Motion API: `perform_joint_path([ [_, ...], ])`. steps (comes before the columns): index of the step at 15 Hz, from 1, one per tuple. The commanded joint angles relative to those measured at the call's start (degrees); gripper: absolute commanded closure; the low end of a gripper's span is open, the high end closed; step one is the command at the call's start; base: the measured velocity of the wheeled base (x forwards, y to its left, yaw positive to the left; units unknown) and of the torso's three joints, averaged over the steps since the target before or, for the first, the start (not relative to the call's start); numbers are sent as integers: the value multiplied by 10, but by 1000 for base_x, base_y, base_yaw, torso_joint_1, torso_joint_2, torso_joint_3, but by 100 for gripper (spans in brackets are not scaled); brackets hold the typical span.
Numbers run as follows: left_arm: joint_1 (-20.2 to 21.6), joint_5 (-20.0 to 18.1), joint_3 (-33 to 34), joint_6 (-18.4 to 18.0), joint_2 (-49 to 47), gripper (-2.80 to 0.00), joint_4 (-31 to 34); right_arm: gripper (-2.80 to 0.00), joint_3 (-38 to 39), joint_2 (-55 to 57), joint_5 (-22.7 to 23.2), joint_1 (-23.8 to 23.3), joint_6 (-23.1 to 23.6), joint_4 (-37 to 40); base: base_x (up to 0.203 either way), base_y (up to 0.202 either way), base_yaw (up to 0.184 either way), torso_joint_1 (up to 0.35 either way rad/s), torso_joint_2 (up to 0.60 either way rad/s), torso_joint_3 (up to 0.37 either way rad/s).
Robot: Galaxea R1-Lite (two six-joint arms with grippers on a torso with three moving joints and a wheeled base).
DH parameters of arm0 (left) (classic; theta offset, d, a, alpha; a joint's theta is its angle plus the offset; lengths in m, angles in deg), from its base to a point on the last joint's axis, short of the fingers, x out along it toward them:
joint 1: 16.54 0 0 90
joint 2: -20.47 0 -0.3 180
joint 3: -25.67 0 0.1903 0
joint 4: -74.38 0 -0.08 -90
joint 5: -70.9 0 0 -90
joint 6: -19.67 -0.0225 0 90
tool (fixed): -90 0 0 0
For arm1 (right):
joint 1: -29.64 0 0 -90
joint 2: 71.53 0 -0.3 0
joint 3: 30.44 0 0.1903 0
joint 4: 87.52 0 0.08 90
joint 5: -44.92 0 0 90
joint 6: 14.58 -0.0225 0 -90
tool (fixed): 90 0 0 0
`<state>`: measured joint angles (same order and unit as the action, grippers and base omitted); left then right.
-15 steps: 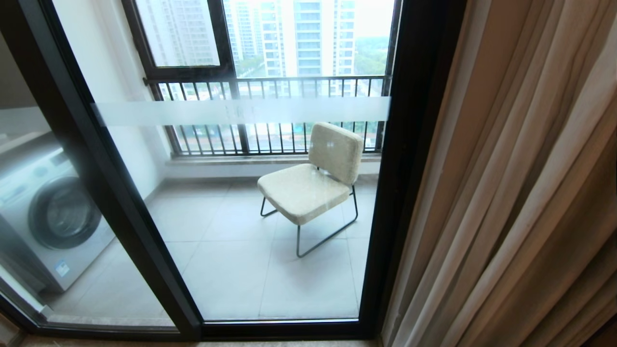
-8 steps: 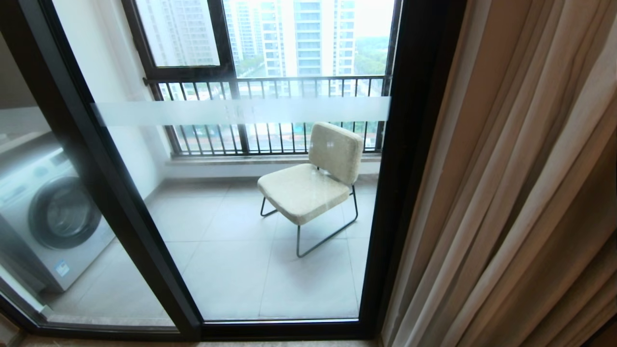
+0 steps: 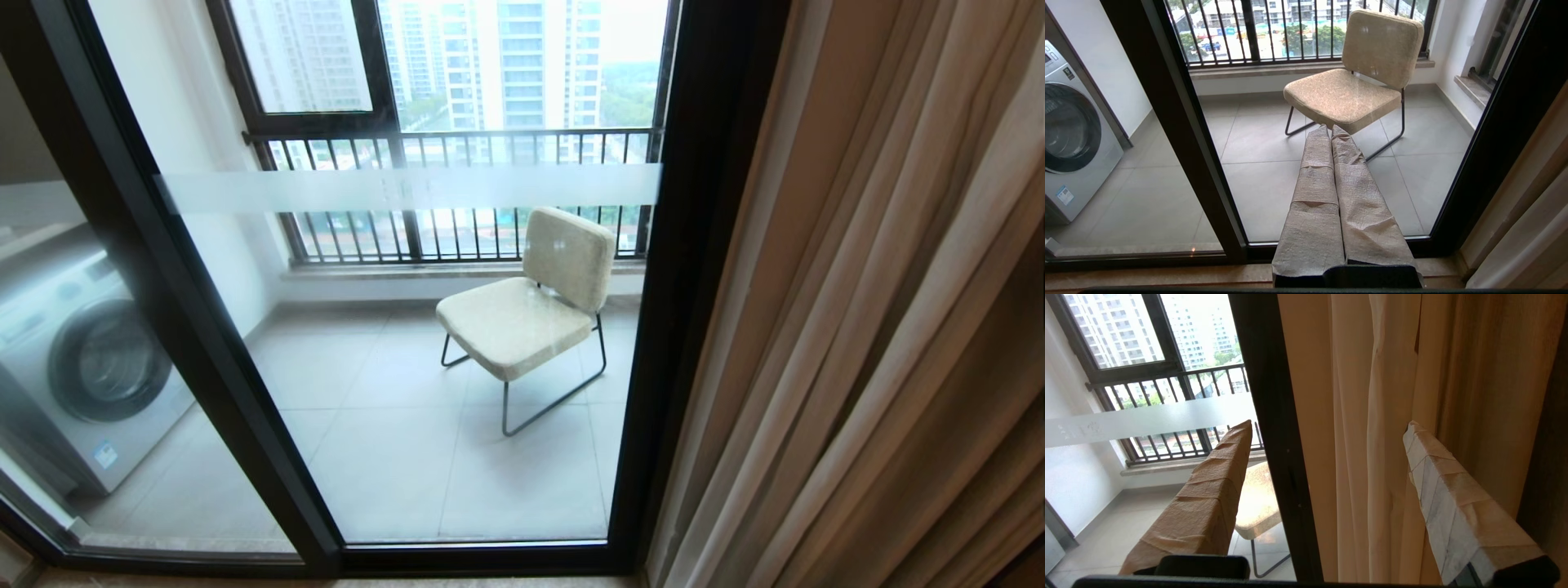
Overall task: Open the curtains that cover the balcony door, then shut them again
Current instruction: Close the inner curtains on both sides
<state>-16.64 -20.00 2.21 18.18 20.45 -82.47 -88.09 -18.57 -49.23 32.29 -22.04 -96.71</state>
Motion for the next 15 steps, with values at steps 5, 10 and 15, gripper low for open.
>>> perform_joint_path([
  [5,0,0,0,-1,0,0,0,-280,-156,216,-3,-51,9,-55,0,0,0,0,0,0],
  [10,0,0,0,0,0,0,0,-280,-234,314,-5,-80,38,-92,0,0,0,0,0,0],
  [15,0,0,0,0,0,0,0,-280,-280,373,-6,-85,46,-110,0,0,0,0,0,0],
])
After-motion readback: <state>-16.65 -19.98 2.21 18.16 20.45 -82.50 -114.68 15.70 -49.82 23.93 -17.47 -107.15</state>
